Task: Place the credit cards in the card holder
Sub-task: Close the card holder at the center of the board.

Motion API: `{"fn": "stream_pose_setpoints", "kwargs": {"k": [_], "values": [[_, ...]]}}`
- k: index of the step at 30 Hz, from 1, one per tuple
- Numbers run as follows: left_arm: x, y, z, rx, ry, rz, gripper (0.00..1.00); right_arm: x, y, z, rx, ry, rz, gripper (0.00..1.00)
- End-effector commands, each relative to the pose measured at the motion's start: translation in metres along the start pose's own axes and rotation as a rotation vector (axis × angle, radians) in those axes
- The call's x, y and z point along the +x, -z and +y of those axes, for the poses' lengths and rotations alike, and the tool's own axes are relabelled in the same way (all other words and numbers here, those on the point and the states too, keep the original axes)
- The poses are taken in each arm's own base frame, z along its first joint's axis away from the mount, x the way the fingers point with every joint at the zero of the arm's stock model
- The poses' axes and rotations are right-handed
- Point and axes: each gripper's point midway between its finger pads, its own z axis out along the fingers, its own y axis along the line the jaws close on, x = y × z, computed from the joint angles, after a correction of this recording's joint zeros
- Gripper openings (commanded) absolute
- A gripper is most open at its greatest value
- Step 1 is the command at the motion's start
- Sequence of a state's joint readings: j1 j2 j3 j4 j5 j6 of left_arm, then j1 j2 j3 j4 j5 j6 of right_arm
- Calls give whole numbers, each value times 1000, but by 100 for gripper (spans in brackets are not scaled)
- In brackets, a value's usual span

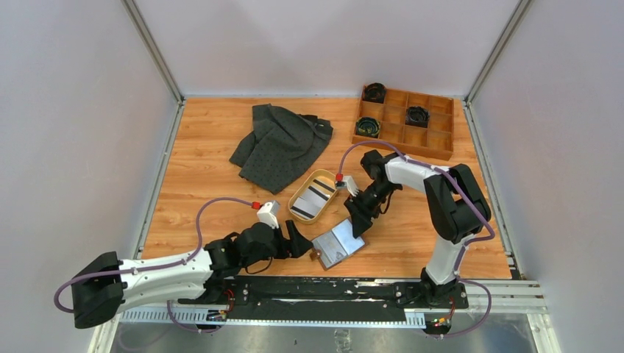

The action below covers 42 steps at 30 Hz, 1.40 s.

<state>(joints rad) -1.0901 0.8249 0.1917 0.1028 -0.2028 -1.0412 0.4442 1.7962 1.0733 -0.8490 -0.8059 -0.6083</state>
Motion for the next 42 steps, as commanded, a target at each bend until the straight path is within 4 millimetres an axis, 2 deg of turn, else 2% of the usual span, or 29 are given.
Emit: {"fn": "stream_pose_setpoints", "kwargs": {"k": [1, 5, 6, 14, 16, 19, 22, 27, 29, 36, 40, 42], "values": [[-1, -3, -4, 22, -2, -18, 82, -6, -3, 11, -63, -31, -9, 48], [1, -6, -17, 44, -90, 11, 76, -7, -3, 6, -46, -41, 3, 21], [0, -6, -23, 57, -128, 16, 74, -7, -2, 5, -39, -40, 5, 18], [14, -22, -39, 41, -356, 77, 72, -7, -1, 4, -25, -34, 8, 6], [16, -27, -35, -21, -372, 90, 72, -7, 0, 4, -25, -31, 8, 4], [15, -28, -15, -198, -424, 127, 72, -8, 1, 4, -23, -24, 6, 3], [14, -28, -10, -287, -475, 158, 72, -8, 2, 5, -24, -20, 7, 3], [21, -35, -12, -298, -503, 199, 65, -8, 3, 5, -25, -17, 7, 3], [27, -38, -13, -297, -512, 225, 58, -8, 3, 5, -26, -19, 7, 3], [35, -42, -11, -303, -526, 263, 54, -8, 3, 5, -29, -19, 8, 2], [41, -46, -11, -293, -536, 292, 44, -8, 4, 6, -33, -16, 7, 2], [44, -46, -13, -281, -535, 305, 43, -8, 4, 6, -32, -15, 8, 2]]}}
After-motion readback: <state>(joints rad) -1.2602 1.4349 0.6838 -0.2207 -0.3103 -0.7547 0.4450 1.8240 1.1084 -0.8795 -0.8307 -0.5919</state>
